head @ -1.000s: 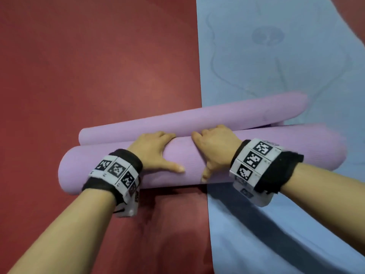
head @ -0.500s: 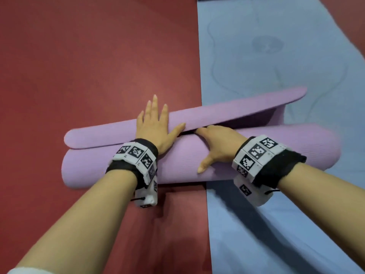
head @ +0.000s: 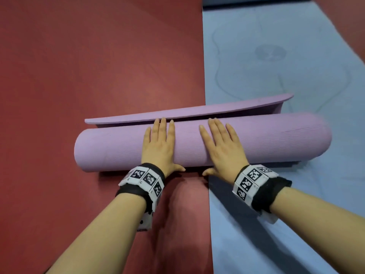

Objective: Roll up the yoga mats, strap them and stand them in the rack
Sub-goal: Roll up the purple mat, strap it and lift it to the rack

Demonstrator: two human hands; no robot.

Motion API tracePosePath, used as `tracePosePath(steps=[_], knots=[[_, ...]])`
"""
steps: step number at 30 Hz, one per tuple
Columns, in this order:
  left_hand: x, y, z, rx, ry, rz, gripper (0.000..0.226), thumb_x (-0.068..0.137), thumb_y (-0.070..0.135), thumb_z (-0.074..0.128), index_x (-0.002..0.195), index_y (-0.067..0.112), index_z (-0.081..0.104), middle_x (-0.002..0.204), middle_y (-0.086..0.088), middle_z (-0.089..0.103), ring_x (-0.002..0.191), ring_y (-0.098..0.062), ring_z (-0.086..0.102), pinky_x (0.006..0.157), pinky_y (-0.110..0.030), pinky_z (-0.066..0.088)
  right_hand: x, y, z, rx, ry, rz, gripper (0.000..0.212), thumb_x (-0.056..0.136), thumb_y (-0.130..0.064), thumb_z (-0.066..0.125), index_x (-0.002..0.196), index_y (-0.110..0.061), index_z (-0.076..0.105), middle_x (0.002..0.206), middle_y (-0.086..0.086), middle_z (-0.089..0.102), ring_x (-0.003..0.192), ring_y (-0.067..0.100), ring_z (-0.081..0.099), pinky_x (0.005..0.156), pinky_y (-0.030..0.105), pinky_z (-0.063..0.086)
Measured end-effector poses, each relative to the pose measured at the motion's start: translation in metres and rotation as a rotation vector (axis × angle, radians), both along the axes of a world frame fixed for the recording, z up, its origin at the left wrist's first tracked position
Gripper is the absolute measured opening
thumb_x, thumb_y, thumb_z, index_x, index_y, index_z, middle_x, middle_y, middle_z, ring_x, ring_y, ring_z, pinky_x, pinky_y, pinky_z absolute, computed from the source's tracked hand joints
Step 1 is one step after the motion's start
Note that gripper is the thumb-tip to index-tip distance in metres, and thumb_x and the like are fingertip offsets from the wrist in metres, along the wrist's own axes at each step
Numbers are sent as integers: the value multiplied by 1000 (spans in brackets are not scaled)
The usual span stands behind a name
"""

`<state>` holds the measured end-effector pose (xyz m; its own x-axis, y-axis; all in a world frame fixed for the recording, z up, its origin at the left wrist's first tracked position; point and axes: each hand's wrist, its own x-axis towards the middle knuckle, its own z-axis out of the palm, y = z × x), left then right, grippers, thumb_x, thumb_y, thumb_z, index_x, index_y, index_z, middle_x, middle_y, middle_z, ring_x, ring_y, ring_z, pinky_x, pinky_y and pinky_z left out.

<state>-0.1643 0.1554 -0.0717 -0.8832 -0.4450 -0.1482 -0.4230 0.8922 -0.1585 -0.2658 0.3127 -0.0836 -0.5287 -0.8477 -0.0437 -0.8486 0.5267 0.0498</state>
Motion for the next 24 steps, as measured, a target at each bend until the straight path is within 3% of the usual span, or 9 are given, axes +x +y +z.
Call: tracePosePath(steps=[4, 8, 12, 17, 20, 24], knots=[[-12, -13, 7, 17, -2, -39, 141, 53, 74, 70, 148, 15, -16, 155, -15, -20, 145, -30, -13, 117, -43, 3, -16, -13, 9, -5, 12, 4, 131, 54, -47, 86, 152, -13, 5, 156, 24, 5, 145, 38, 6, 116, 48, 3], [-32, -36, 14, 122, -81, -56, 139, 51, 77, 69, 149, 23, -16, 156, -9, -21, 144, -27, -17, 116, -44, 4, -41, -23, 16, 18, -81, 45, 137, 56, -56, 81, 151, -18, -10, 156, 21, -11, 146, 32, -9, 116, 42, -8], [-62, -60, 20, 228, -199, -32, 141, 48, 76, 71, 149, 25, -13, 159, -4, -9, 145, -25, -11, 115, -47, 6, -69, -45, 28, 134, -158, 32, 141, 52, -62, 80, 151, -16, -9, 157, 18, -8, 146, 31, -7, 117, 45, -5], [-77, -75, 16, 206, -187, -80, 139, 44, 80, 69, 151, 23, 0, 156, -4, 17, 143, -21, 16, 115, -44, 9, -84, -63, 30, 230, -231, -33, 148, 44, -69, 79, 150, -21, -11, 158, 17, 1, 146, 29, 6, 116, 50, 3], [-77, -76, 16, 212, -148, -105, 138, 43, 80, 70, 151, 21, 7, 148, -4, 29, 138, -23, 24, 114, -41, 11, -83, -65, 31, 187, -224, -84, 145, 41, -81, 70, 151, -19, -2, 150, 11, 24, 137, 29, 22, 111, 50, 15], [-72, -71, 17, 171, -132, -149, 140, 40, 80, 70, 150, 18, 11, 138, -9, 34, 132, -26, 28, 113, -39, 14, -88, -70, 33, 67, -287, -179, 123, 39, -89, 58, 133, -13, 39, 135, 8, 40, 128, 26, 32, 109, 47, 18]])
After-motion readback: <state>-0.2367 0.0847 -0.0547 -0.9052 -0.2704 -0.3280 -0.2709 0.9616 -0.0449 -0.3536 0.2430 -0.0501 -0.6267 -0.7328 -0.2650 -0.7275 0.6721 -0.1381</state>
